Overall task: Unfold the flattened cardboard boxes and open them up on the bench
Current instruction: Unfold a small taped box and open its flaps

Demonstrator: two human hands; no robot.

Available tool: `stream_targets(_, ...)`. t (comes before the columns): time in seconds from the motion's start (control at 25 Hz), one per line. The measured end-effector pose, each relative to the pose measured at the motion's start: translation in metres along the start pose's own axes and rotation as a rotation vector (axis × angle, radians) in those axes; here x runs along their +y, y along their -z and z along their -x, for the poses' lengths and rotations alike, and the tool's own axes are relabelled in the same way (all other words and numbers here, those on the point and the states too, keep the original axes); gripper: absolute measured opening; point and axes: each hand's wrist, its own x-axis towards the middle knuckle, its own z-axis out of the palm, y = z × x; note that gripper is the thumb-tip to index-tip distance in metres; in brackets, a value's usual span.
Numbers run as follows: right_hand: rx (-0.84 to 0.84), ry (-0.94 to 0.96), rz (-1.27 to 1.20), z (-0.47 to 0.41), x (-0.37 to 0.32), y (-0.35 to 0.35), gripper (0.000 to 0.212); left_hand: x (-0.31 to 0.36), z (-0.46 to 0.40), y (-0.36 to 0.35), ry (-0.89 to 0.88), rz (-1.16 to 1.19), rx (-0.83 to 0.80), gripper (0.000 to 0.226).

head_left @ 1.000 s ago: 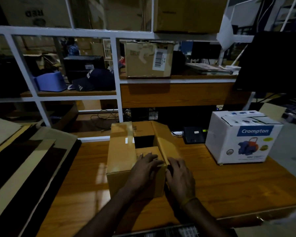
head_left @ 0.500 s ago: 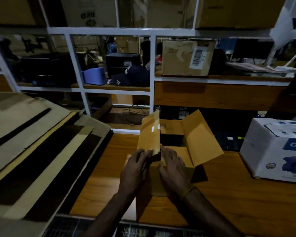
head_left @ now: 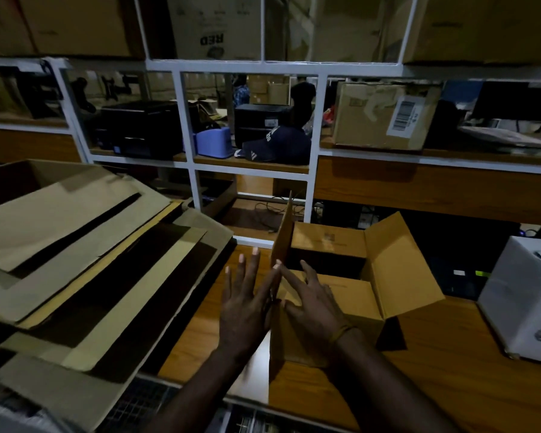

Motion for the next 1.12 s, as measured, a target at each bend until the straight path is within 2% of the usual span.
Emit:
stream_targets(0.16, -0.127, -0.013, 0.104, -0.007, -0.003, -0.007, 0.07, -0.017, 0.01, -0.013, -0.006, -0.197, -0.114, 0.055)
stream_targets(0.28, -0.121, -0.038, 0.128, -0.008, -0.007, -0.012, 0.06, -0.025, 0.015, -0.023, 0.067, -0.186, -0.215, 0.048)
stream_targets(0.36, -0.088, -0.045, 0.168, -0.007, -0.011, -0.013, 0.054, -0.024, 0.014, -0.022, 0.126, -0.082, -0.307, 0.047)
stream_targets(0.44, -0.074, -0.044, 0.197, -0.006, -0.014, -0.014, 0.051, -0.021, 0.016, -0.025, 0.236, 0.129, -0.381, 0.05)
stream_targets(0.56, -0.055, -0.067, 0.198, -0.006, -0.013, -0.02, 0.051, -0.017, 0.024, -0.029, 0.363, 0.469, -0.376, 0.05)
stream_targets(0.64, -0.029, -0.079, 0.189, -0.007, -0.01, -0.023, 0.054, -0.016, 0.024, -0.032, 0.432, 0.684, -0.413, 0.041)
stream_targets(0.72, -0.039, -0.069, 0.162, -0.009, -0.007, -0.022, 0.058, -0.019, 0.017, -0.03, 0.473, 0.787, -0.441, 0.033)
stream_targets(0.84, -0.147, -0.089, -0.003, -0.017, 0.007, -0.008, 0.064, -0.022, 0.002, -0.025, 0.404, 0.575, -0.478, 0.04)
stream_targets(0.92, -0.206, -0.189, -0.086, -0.023, 0.025, 0.007, 0.078, -0.017, -0.011, -0.022, 0.313, 0.413, -0.519, 0.044)
stream_targets(1.04, -0.265, -0.362, 0.044, -0.026, 0.058, 0.026, 0.096, -0.007, -0.027, -0.021, 0.162, 0.36, -0.612, 0.049)
stream_targets(1.12, -0.305, -0.431, 0.086, -0.026, 0.067, 0.039, 0.121, -0.005, -0.035, -0.025, 0.106, 0.354, -0.692, 0.053)
